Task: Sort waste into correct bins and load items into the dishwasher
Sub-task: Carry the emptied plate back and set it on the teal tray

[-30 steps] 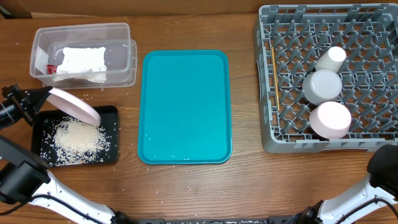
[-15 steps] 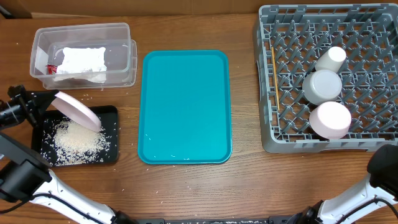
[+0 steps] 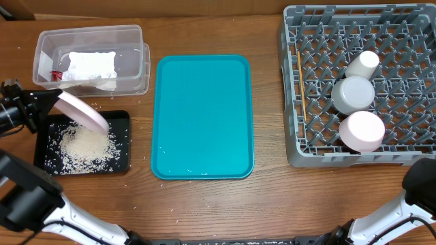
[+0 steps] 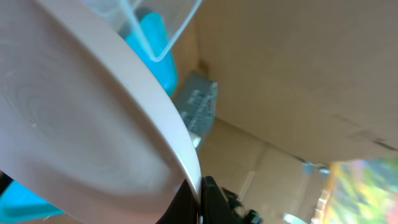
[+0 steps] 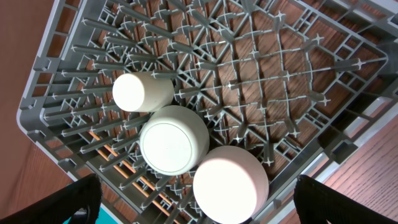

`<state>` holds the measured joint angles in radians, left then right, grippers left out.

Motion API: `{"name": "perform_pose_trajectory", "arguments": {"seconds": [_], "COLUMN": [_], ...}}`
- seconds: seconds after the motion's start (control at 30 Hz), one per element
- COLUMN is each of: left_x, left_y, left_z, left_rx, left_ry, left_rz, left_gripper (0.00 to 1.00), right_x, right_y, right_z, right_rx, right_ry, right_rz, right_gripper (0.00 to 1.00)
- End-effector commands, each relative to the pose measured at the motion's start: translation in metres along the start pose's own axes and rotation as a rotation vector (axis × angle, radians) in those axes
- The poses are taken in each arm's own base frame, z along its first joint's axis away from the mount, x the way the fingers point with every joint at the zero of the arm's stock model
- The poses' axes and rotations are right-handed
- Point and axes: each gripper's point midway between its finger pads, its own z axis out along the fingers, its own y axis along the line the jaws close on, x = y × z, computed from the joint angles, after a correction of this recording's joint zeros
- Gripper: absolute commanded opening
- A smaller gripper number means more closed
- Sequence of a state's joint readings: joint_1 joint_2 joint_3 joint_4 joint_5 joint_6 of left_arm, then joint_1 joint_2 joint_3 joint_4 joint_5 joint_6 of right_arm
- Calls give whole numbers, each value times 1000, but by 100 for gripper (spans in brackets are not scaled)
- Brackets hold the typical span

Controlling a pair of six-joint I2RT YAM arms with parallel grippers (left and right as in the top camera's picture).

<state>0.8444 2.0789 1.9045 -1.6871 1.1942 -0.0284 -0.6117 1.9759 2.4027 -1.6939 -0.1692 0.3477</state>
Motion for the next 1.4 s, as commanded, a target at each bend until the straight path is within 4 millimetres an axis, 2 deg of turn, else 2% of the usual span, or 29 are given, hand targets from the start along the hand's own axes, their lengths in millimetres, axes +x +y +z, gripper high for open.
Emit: {"name": "perform_pose_trajectory", "arguments": {"seconds": [0.0,0.17,0.27,0.3,0.4,0.53,0.67,0.9,0.93,1.07,1.1,1.27,1.37], "left_x": [27,56,78,96,126,159,185,213,220,229,234,236,236], "left_y": [-7,-33,-47,-53,-49,-35,-28,1,10,44,61,107,126], "left_z": [-12,-15,-8,2,27,69,123,211,228,269,284,308,316], "left_rx": [-145,-145,-158,-194,-333,-550,-687,-989,-1032,-1159,-1197,-1302,-1322], "left_ry": [-57,-85,-76,-54,-1,90,147,20,9,4,34,124,176], "left_rz": [29,92,159,215,329,491,663,878,924,1033,1055,1052,1019], "left_gripper": [4,4,4,4,4,4,4,4,4,4,4,4,4], "right_x": [-1,-1,-1,-1,-1,-1,-1,-1,-1,-1,-1,-1,-1], "right_y": [3,3,3,3,3,3,3,3,3,3,3,3,3], "right_z": [-1,-1,-1,-1,-1,-1,-1,-1,-1,-1,-1,-1,-1], "right_rx": [-9,-9,-9,-9,-9,-9,-9,-9,-9,-9,-9,-9,-9], "right_ry": [-6,-6,-6,-6,-6,-6,-6,-6,-6,-6,-6,-6,-6], "right_rz": [4,4,4,4,4,5,5,4,4,4,4,4,4], "right_gripper": [100,100,100,100,100,100,100,100,100,100,100,100,100]}}
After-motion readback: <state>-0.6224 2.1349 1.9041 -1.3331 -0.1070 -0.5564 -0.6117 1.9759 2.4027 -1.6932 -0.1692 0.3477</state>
